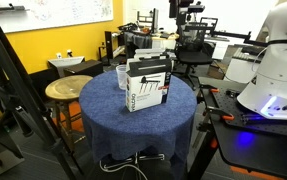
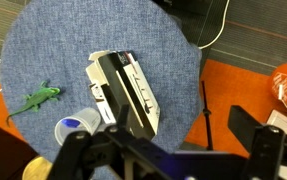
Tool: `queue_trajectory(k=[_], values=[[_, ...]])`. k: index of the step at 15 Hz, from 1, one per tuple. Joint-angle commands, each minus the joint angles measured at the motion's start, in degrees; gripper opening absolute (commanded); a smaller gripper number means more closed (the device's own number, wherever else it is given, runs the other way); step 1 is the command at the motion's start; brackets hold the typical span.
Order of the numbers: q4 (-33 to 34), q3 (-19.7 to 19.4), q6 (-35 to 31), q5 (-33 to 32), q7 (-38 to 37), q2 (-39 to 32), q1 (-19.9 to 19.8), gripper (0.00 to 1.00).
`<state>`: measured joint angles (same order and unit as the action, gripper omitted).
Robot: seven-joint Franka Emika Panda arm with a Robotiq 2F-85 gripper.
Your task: Remove the blue marker from the clear cup
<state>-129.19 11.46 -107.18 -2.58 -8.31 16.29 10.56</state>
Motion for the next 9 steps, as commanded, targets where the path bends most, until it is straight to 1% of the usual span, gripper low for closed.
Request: queue_trajectory(k=[1,5,9], values=[[4.5,0.2,4.0,-1.8,-5.1,1.2,-1.7,1.00],[6.9,-2.0,1.0,-1.4,-7.0,0.8,-4.6,1.00],[8.0,-4.0,-3.8,-2.0,-7.4,-2.7,-7.7,1.00]])
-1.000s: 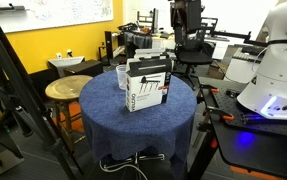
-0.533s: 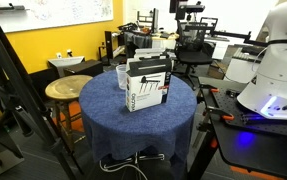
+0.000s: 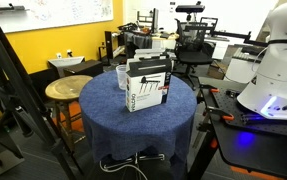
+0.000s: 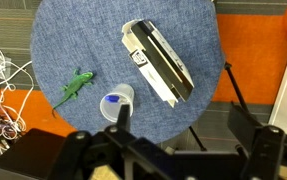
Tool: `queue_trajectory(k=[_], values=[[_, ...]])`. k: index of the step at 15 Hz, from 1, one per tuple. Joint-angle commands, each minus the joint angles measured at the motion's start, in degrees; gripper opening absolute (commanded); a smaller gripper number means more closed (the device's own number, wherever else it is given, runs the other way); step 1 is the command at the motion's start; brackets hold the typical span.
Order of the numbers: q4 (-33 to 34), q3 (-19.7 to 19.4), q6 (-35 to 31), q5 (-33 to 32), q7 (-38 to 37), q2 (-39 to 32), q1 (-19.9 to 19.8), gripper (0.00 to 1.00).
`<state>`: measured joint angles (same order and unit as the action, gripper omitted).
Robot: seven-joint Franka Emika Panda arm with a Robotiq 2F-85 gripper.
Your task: Remove the blue marker from the clear cup
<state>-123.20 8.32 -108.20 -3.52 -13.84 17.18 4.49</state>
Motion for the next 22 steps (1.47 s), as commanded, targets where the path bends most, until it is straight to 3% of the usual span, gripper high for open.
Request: queue_trajectory(k=[1,7,17,22], values=[[2.5,-1.4,-3.8,-1.1,-1.2,-5.2,-2.1,1.00],[8.3,-4.2,-8.0,-2.1,2.1,-17.5,-3.5,1.00],[30.8,-8.9,-1.6,-1.4,25.2,-40.4,-7.0,1.00],[40.3,-8.6,2.8,-1.0,30.1,-49.7,-8.5,1.00]])
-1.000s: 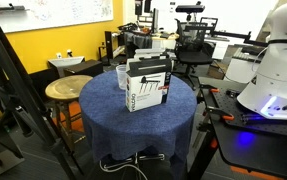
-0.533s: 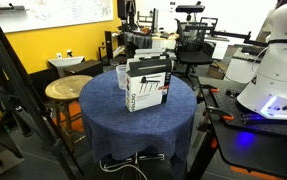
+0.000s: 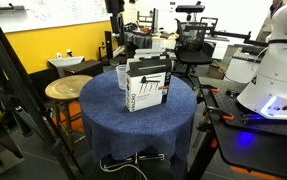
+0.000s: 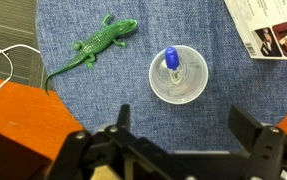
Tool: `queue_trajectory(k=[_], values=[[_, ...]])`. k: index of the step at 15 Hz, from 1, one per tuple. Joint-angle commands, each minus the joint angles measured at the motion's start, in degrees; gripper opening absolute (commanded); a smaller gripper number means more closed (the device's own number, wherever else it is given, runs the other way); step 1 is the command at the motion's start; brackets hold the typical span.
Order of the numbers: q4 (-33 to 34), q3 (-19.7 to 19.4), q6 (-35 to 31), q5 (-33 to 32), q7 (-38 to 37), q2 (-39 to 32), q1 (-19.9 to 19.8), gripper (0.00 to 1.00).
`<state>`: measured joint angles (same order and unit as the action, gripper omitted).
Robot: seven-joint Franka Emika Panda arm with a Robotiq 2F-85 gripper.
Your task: Remove the blue marker from the clear cup
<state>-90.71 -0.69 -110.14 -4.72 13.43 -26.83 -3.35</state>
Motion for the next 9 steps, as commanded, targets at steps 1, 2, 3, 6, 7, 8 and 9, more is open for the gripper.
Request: queue_trajectory(k=[1,2,3,6,7,8,9], values=[[9.5,0.5,5.8,0.3,3.4,-7.3,-0.9,1.00],[10.6,0.6,6.5,0.5,3.4,-8.6,-1.0,1.00],[11.9,0.7,7.3,0.5,3.7,-9.8,-1.0,1.00],[14.7,1.1,10.0,1.0,3.6,-12.9,-1.0,1.00],[15.6,1.2,10.8,1.1,3.6,-13.9,-1.0,1.00],[16.3,1.4,11.6,1.0,3.4,-14.7,-0.8,1.00],[17.1,1.5,12.4,1.1,3.3,-15.5,-0.7,1.00]])
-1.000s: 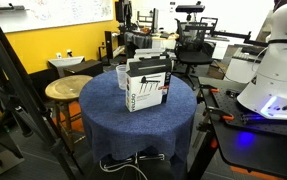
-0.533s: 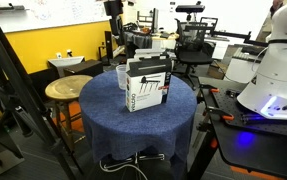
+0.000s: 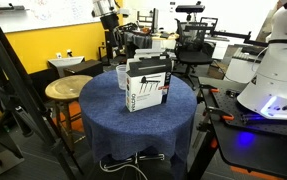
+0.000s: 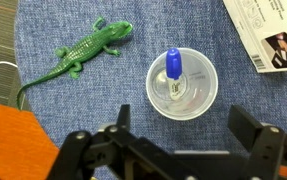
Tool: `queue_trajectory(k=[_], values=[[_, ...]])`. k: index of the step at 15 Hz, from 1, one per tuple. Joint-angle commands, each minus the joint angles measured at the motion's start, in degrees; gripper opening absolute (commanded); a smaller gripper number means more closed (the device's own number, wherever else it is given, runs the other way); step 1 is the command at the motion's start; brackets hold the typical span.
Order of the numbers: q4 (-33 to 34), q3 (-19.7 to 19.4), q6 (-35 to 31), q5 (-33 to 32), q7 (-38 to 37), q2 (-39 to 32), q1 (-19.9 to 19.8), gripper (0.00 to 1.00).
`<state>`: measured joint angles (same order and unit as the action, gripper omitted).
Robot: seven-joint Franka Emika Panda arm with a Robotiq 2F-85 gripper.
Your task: Remove the blue marker from the clear cup
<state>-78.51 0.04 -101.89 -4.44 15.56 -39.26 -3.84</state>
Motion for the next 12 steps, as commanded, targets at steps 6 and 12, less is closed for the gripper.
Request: queue_trajectory(k=[6,12], values=[[6.0,1.8,6.7,1.6,1.0,-5.9,-0.3,1.00],[5.6,1.9,8.1,2.9,0.6,-7.5,-0.9,0.85]])
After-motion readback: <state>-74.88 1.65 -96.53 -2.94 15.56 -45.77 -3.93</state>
